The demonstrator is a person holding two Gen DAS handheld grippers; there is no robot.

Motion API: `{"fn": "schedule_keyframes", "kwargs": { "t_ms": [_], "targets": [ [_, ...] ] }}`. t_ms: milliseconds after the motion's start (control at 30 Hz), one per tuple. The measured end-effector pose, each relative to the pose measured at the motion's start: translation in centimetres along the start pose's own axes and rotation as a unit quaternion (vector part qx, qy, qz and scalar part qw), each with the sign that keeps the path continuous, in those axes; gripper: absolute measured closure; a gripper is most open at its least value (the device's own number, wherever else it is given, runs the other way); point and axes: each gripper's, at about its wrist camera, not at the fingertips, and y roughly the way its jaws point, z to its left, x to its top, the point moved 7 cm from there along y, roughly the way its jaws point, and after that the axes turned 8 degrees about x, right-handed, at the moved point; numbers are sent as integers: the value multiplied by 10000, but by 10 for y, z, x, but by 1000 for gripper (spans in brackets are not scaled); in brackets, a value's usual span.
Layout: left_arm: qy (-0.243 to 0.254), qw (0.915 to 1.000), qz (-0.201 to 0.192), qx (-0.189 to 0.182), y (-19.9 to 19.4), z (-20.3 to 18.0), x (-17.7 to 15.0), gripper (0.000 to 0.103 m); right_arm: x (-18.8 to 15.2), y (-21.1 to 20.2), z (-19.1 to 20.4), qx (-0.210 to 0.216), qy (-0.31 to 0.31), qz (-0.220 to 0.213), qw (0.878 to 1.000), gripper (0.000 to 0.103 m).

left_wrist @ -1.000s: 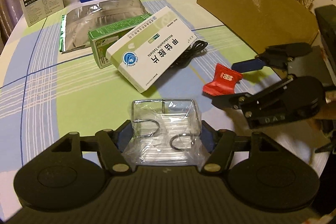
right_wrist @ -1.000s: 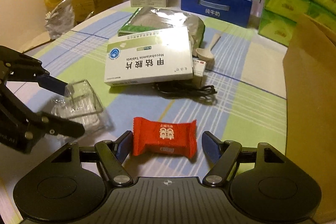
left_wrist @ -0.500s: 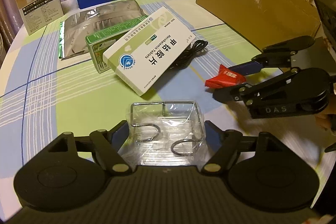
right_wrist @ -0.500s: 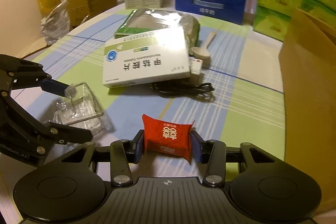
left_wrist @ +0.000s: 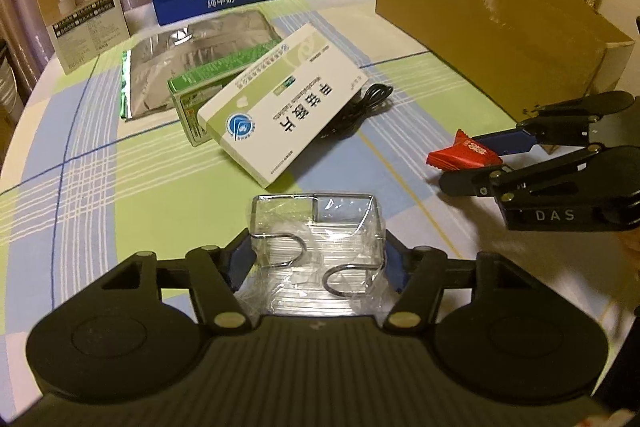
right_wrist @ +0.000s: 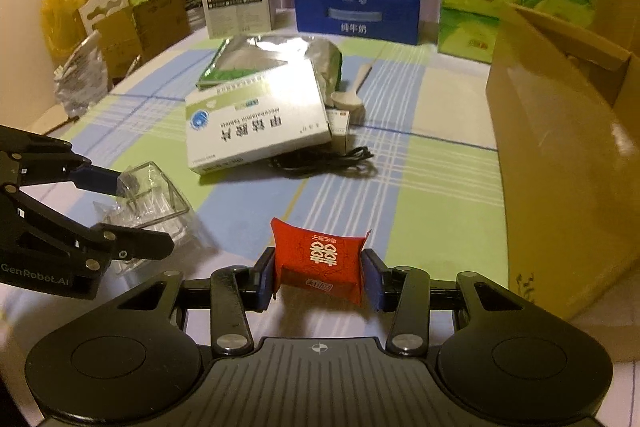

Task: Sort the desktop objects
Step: 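Carry both items into the cardboard box and open the left tool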

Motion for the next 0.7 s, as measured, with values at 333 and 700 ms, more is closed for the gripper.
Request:
{"fn": "schedule_keyframes", "kwargs": {
  "t_ms": [333,700],
  "targets": [
    [-169,9996,-139,165,-48,-7,9,43,3,-53,7,-165,199,-300,9992,61],
    [-847,9959,-240,230,-109,-25,17,43,17,-122,8,-335,370,-720,9962,61]
  ]
}}
